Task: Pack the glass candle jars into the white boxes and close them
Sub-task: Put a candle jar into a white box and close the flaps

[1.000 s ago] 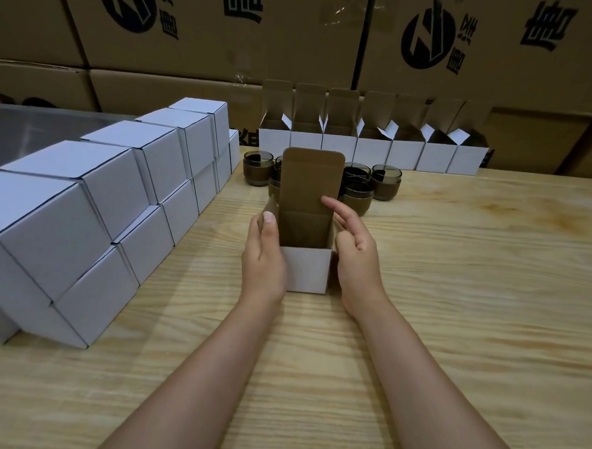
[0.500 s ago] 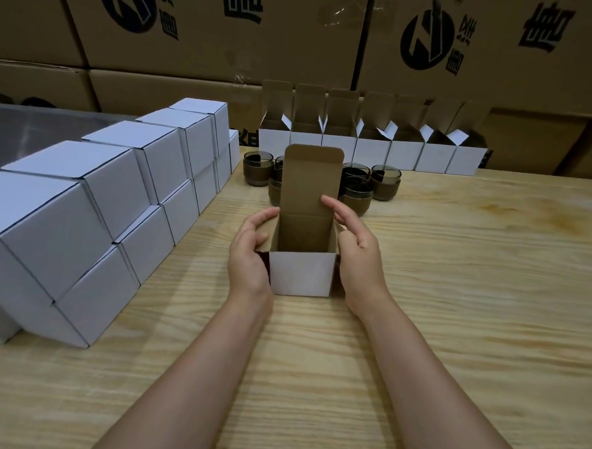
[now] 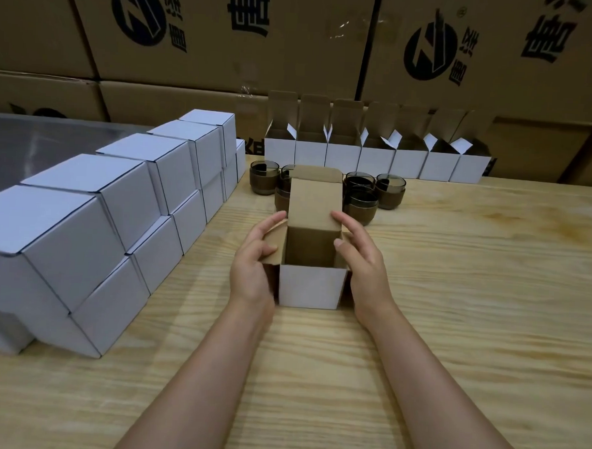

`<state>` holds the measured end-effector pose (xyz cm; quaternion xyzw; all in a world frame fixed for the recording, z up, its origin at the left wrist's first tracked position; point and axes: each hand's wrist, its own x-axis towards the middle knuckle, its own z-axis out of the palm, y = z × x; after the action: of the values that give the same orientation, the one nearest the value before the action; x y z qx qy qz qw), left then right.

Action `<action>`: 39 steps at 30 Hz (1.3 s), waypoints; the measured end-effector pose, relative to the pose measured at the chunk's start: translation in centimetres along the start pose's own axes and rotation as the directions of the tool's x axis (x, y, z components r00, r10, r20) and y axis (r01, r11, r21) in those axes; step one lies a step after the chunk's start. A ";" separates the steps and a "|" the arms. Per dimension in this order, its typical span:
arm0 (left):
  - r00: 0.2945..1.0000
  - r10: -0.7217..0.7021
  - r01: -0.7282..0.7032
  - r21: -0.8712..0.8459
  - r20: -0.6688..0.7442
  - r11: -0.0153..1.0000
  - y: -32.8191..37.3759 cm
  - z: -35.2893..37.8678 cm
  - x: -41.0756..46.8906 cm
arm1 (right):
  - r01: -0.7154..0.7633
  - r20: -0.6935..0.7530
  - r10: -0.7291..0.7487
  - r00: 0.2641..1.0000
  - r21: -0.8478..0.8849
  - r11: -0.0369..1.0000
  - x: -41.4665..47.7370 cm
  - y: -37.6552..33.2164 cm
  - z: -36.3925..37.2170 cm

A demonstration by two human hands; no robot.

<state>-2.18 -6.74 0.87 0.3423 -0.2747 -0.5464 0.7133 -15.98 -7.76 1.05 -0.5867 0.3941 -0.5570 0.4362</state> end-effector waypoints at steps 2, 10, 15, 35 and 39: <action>0.998 -0.055 0.056 -0.043 0.011 0.998 0.6 -0.5 0.5 | 0.012 -0.009 -0.012 1.000 -0.023 1.000 0.1 0.1 0.0; 0.962 0.272 -0.143 0.905 0.031 0.401 1.1 -2.1 8.1 | 0.040 -0.009 -0.040 0.999 -0.056 0.998 0.3 0.6 -0.1; 0.948 0.234 -0.225 0.974 0.217 0.006 0.7 -2.4 13.7 | 0.071 -0.011 -0.072 0.997 -0.055 0.996 0.4 0.7 -0.1; 0.917 0.376 -0.274 0.893 0.132 0.356 2.1 -0.8 13.3 | 0.079 0.006 -0.079 0.997 -0.009 0.997 0.5 0.5 0.1; 0.886 0.452 -0.337 0.817 0.106 0.468 6.2 1.2 9.3 | 0.064 0.001 -0.064 0.998 0.011 0.998 0.4 0.2 0.2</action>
<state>2.87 -14.96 6.65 0.5922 -0.5210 -0.1541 0.5951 -15.77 -8.22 0.95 -0.5971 0.3716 -0.5723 0.4217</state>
